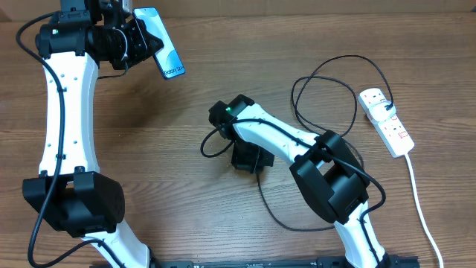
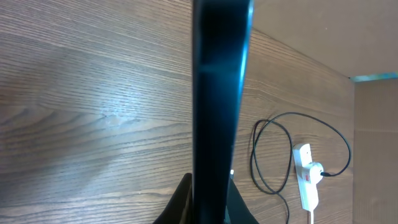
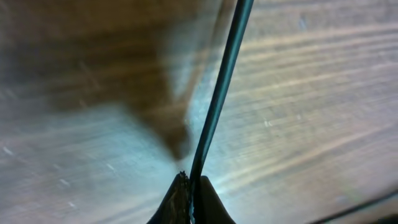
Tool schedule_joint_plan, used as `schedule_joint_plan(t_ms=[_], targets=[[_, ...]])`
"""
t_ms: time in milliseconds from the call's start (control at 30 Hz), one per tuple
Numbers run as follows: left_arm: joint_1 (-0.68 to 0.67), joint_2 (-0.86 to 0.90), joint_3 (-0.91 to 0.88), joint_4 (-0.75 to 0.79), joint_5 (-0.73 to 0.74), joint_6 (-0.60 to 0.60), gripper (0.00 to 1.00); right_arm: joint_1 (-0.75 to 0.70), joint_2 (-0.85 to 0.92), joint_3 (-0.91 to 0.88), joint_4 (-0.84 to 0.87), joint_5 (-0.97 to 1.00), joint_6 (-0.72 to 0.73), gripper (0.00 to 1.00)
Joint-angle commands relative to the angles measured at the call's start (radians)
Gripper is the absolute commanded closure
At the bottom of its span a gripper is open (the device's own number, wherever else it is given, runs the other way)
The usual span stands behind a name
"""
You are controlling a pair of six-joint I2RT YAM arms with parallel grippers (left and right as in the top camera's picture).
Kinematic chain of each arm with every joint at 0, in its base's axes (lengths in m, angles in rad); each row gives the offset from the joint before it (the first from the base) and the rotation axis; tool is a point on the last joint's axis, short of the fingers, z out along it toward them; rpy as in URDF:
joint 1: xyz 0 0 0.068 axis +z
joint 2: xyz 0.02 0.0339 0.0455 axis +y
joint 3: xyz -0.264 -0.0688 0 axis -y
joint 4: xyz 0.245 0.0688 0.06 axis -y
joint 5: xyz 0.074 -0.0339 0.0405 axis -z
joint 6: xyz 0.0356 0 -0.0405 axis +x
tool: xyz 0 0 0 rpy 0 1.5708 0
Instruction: Plug charger to phone and switch on socket
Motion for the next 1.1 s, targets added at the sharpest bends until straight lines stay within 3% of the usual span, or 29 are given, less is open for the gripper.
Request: schedule_joint_plan(t_ms=[0,433,600,700,833,967,1067], targets=[[0.001,-0.008,0.015,0.006,0.010,0.019,0.96,0.019,0.012,-0.014,-0.008,-0.007,-0.031,0.97],[0.001,-0.008,0.015,0.010,0.010,0.019,0.96,0.040,-0.153,-0.122,-0.026,0.036,-0.031,0.95],[0.000,-0.008,0.015,0.019,0.010,0.019,0.96,0.002,-0.208,-0.121,-0.027,0.057,-0.040,0.66],[-0.001,-0.008,0.015,0.019,0.010,0.019,0.96,-0.038,-0.210,-0.121,-0.022,0.051,-0.057,0.56],[-0.002,-0.008,0.015,0.020,0.018,0.019,0.96,-0.103,-0.210,-0.119,0.053,-0.010,-0.172,0.28],[-0.002,-0.008,0.015,0.021,0.042,0.019,0.96,-0.176,-0.210,-0.119,0.185,-0.062,-0.211,0.29],[-0.002,-0.008,0.015,0.020,0.041,0.019,0.96,-0.234,-0.210,-0.119,0.286,-0.080,-0.214,0.40]])
